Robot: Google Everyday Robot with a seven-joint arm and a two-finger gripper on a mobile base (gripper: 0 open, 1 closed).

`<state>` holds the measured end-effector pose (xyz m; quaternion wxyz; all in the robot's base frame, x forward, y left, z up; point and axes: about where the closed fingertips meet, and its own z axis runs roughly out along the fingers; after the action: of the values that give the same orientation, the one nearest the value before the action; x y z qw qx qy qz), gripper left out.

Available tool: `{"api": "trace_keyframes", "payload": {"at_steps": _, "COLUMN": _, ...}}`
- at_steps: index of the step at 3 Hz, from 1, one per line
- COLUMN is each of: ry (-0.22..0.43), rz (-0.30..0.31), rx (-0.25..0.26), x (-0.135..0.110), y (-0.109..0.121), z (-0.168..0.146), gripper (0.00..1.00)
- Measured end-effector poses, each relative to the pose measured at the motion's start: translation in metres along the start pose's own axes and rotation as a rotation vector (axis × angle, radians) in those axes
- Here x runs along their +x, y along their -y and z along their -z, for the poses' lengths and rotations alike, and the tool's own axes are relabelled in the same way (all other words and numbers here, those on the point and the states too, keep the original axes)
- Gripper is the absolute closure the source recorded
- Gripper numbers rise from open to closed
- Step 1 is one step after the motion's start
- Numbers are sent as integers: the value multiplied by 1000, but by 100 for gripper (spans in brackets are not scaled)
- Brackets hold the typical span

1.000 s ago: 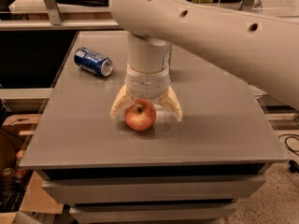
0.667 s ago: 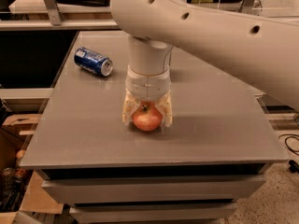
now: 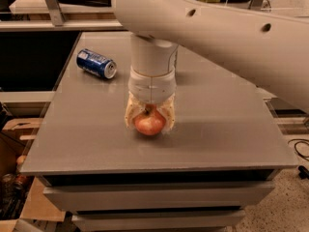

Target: Pick apple

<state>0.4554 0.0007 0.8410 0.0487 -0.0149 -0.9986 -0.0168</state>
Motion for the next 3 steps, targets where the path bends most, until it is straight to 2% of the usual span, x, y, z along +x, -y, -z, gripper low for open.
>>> {"api": "trace_keyframes", "payload": {"at_steps": 1, "ry": 17, "rz": 6, "rx": 0, "x": 1, "y": 0, "z": 15, "gripper": 100}}
{"api": "trace_keyframes", "payload": {"at_steps": 3, "ry": 70, "rz": 15, "rx": -11, "x": -2, "y": 2, "z": 49, "gripper": 100}}
